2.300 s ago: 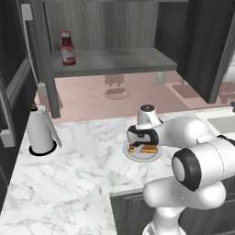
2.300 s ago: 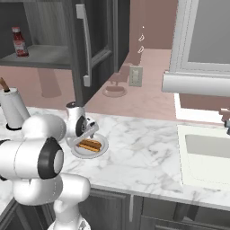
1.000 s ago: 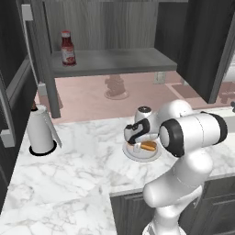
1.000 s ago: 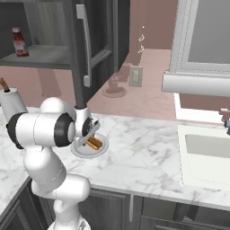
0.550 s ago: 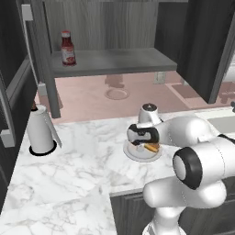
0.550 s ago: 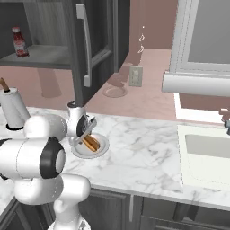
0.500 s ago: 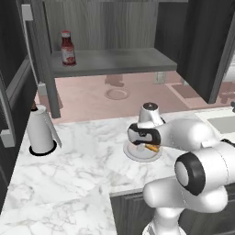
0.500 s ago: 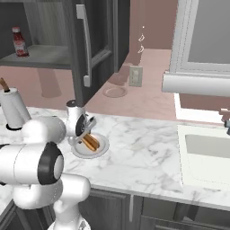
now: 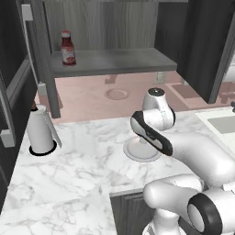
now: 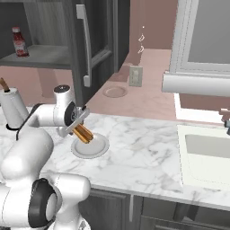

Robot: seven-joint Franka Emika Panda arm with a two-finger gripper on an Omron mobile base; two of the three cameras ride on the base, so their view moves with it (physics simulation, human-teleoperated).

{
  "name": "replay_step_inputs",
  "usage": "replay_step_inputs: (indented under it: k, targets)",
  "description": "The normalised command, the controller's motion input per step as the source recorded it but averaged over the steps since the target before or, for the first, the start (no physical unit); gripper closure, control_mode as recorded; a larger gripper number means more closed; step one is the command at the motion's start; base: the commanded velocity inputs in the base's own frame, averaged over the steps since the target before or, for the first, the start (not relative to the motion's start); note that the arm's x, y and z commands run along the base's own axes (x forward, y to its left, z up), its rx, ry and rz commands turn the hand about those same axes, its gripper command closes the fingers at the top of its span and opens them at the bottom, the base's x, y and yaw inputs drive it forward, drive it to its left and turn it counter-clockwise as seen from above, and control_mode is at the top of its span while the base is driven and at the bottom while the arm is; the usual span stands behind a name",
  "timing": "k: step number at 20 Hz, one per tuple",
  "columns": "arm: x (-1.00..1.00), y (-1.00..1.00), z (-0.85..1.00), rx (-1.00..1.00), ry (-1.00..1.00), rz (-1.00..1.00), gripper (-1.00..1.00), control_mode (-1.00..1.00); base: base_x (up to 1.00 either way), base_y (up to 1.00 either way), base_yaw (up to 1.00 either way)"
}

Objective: Move the hot dog bun to the plate on the dining table and place the condiment next to that plate. Then navigate to the fridge and take the sausage and place it on the plate as well.

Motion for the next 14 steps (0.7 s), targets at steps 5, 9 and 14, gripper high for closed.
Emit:
replay_step_inputs:
  k: [5,9,14]
  targets:
    - [-0.67,0.21,0.78,0.13,0.07,-0.24,1.00,-1.00,0.00,0.00,0.00]
    - [-0.62,0.02,0.59,0.15,0.15,-0.41,1.00,-1.00,0.00,0.00,0.00]
    - [-0.40,0.00,0.13,0.14,0.19,-0.52,1.00,-1.00,0.00,0.00,0.00]
